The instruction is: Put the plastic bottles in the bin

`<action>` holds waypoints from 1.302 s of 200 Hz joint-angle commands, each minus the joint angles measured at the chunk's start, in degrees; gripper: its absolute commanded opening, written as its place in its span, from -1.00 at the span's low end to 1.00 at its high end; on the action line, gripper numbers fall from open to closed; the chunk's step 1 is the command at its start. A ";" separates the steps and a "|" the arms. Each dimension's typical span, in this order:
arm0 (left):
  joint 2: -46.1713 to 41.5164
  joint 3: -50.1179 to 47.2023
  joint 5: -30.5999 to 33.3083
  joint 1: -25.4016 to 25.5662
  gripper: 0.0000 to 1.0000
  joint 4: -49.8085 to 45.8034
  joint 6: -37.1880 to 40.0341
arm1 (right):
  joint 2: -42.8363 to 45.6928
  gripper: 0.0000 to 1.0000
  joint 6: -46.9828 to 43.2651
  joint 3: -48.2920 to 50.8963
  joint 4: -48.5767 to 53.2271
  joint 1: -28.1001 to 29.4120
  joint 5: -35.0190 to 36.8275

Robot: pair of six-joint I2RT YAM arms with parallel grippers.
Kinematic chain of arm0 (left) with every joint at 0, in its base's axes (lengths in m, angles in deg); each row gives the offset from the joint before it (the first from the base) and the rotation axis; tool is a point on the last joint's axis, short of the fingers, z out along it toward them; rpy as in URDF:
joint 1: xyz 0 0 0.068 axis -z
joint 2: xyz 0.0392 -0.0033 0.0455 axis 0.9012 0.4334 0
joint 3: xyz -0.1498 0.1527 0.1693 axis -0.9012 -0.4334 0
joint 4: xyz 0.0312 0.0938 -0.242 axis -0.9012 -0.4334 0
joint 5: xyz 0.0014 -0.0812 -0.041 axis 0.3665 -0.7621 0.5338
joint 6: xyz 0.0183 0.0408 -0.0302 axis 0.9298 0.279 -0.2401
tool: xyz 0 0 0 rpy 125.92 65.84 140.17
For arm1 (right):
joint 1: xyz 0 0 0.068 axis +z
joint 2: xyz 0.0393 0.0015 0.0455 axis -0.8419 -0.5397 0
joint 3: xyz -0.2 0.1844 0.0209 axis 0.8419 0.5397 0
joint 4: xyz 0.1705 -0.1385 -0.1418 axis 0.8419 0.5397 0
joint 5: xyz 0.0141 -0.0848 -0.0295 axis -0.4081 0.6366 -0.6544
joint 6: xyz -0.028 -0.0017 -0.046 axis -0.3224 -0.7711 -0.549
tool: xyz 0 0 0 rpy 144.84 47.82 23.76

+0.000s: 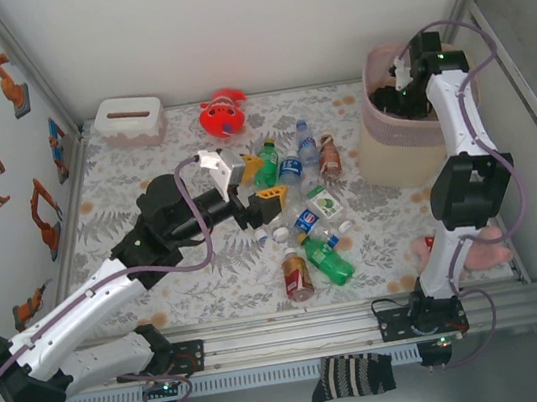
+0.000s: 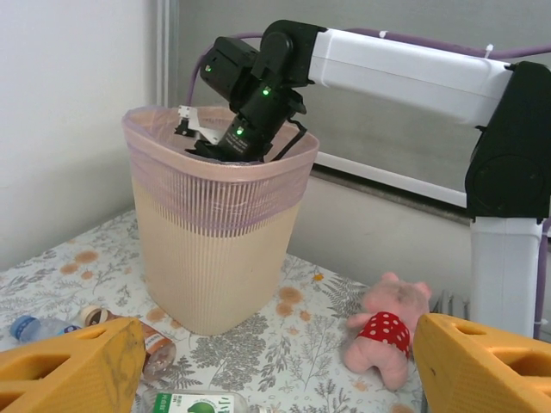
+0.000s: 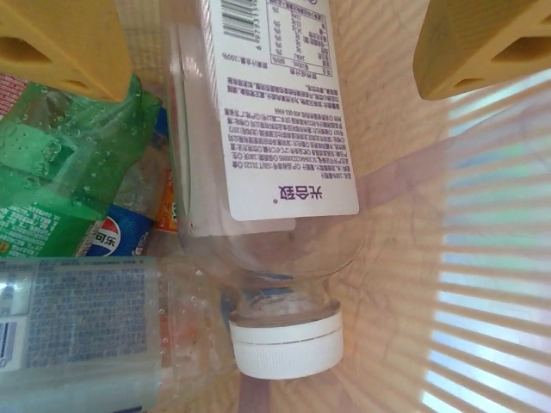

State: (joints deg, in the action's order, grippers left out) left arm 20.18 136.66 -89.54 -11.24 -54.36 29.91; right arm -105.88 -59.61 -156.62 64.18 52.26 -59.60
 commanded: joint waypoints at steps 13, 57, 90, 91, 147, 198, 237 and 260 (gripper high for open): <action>-0.73 -0.34 1.10 -0.26 0.62 -0.54 -0.53 | 4.64 0.71 0.00 0.08 0.76 -0.03 0.96; -0.27 0.03 3.04 -0.26 0.62 -1.65 -0.74 | 8.69 0.69 0.34 0.27 0.84 -0.08 4.12; 0.98 1.33 7.29 -0.26 0.62 -4.71 -1.49 | 11.54 0.69 0.59 0.41 0.85 -0.07 6.35; 1.00 1.40 7.44 -0.26 0.62 -4.91 -1.54 | 11.63 0.69 0.56 0.37 0.84 -0.04 6.42; 4.60 4.37 19.19 -0.35 0.63 -13.29 -5.97 | 17.57 0.68 1.17 0.50 -0.59 -0.03 10.43; 12.83 10.39 27.52 -1.87 0.60 -27.18 -16.11 | 22.69 0.68 2.15 1.47 -2.47 -0.10 9.84; 20.17 13.19 27.01 -3.91 0.63 -33.43 -24.03 | 25.20 0.67 2.64 1.88 -2.92 -0.07 8.84; 24.56 14.11 25.31 -5.52 0.62 -35.72 -29.22 | 26.10 0.67 2.81 2.60 -3.26 -0.03 8.52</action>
State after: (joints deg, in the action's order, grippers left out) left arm 41.36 148.81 -63.73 -15.30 -84.39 8.76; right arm -81.42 -57.84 -154.93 62.37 52.26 -50.71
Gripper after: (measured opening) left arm 0.813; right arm 0.833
